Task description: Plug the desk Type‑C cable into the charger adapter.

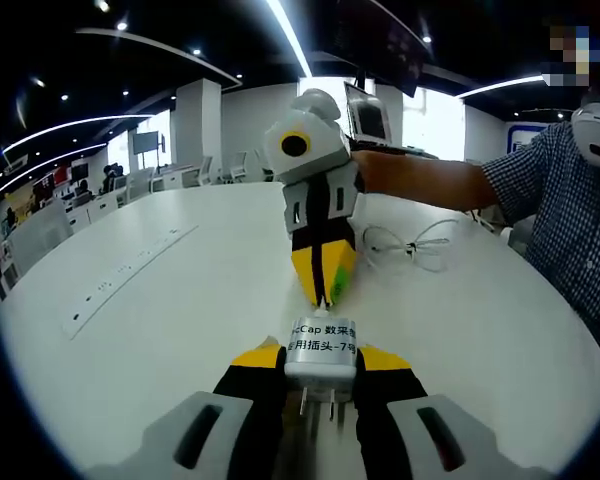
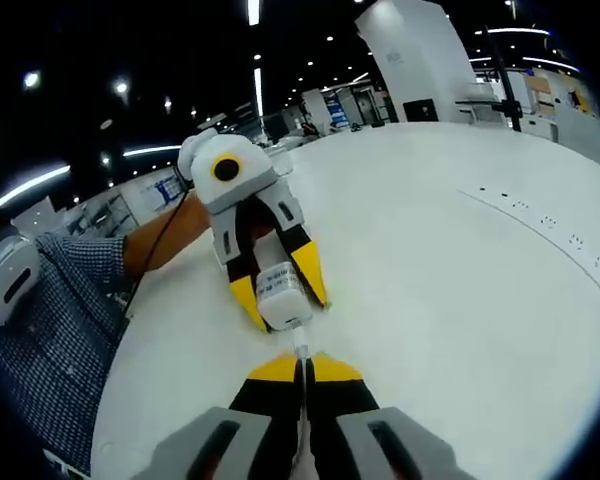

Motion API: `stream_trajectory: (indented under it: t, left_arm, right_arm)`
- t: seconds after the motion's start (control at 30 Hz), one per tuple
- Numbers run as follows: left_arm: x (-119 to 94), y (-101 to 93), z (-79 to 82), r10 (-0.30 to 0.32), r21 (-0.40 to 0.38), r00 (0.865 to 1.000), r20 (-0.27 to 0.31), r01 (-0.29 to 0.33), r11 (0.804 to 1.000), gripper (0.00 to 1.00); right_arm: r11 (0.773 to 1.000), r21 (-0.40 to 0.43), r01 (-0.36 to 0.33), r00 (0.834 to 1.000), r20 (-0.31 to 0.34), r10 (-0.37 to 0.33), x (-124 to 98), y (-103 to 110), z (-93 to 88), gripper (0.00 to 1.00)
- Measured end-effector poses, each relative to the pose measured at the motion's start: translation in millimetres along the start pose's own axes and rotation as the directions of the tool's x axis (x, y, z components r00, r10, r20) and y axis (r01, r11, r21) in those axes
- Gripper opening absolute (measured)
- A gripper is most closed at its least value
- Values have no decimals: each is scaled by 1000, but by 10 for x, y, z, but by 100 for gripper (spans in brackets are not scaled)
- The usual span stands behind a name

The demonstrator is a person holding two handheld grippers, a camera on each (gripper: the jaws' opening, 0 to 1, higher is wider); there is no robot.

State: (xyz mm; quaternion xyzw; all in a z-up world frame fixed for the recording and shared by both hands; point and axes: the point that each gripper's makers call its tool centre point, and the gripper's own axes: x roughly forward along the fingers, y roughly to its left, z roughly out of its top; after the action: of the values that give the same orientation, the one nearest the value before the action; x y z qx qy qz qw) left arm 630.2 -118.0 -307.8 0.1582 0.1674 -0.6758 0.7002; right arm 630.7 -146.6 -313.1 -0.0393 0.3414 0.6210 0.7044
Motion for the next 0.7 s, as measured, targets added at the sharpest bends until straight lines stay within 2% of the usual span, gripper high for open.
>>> stream_trajectory:
  t: [0.5,0.7]
  left_arm:
    - [-10,-21,6,-4,6,1000,6,4,1000,27]
    - [-9,-27,4,-6,7,1000,7,6,1000,27]
  right_arm:
    - [999,12,-33,999,8,33,43,111,2,4]
    - [999,20,-45,999,11,44,27,55,21,4]
